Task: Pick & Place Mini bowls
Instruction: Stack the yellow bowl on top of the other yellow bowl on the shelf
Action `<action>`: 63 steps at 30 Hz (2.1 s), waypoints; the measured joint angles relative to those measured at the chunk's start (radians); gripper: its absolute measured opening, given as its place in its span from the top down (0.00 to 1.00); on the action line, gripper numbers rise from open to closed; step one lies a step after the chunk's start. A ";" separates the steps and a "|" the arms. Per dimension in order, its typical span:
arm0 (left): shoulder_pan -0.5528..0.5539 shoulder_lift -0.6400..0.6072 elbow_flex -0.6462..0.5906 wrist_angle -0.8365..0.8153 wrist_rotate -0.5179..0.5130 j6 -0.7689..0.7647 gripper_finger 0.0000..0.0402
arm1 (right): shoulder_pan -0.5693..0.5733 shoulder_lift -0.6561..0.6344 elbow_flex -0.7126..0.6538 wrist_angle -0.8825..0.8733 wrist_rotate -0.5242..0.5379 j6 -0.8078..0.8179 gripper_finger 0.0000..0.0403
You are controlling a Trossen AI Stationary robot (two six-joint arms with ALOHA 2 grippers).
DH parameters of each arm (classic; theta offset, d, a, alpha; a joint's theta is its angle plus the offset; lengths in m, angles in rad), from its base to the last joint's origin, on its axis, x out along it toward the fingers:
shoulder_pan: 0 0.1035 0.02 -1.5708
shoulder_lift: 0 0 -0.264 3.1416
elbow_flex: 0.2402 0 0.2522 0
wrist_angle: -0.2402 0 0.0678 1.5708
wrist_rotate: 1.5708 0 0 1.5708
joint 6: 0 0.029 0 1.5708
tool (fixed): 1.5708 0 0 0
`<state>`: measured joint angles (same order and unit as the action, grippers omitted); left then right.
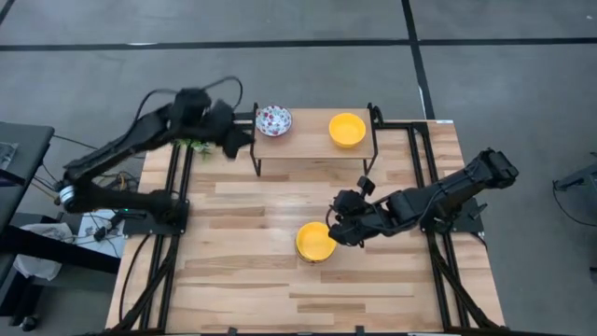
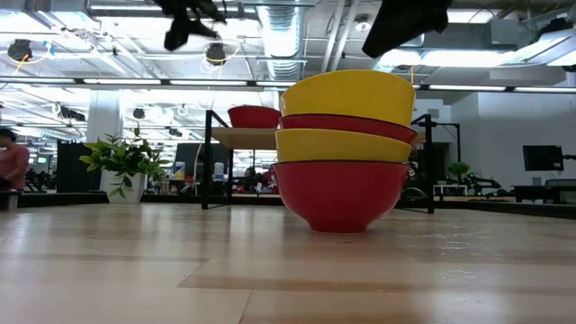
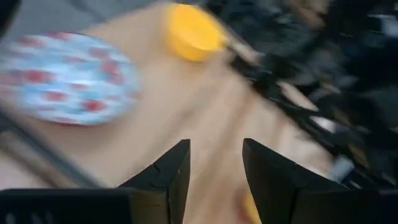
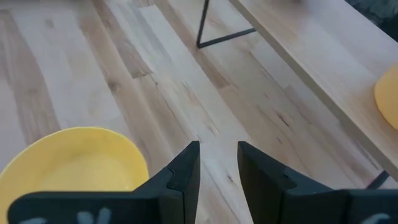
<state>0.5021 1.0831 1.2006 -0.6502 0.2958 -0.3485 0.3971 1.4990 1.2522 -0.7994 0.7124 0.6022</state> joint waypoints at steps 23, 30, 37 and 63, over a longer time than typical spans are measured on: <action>-0.633 -0.277 -0.465 0.658 -0.177 -0.159 0.64 | -0.003 0.000 0.000 0.045 -0.010 0.058 0.76; -0.681 -0.276 -0.465 0.692 -0.176 -0.080 0.64 | -0.022 0.000 0.000 0.053 -0.011 0.078 0.76; -0.680 -0.277 -0.465 0.737 -0.253 -0.186 0.64 | -0.021 0.000 0.000 0.053 -0.010 0.072 0.76; -0.679 -0.278 -0.463 0.759 -0.278 0.028 0.64 | -0.201 0.013 0.000 0.100 -0.592 -0.326 0.76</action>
<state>-0.1772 0.8055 0.7372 0.1089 0.0180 -0.3203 0.1961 1.5125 1.2521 -0.6998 0.1200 0.2759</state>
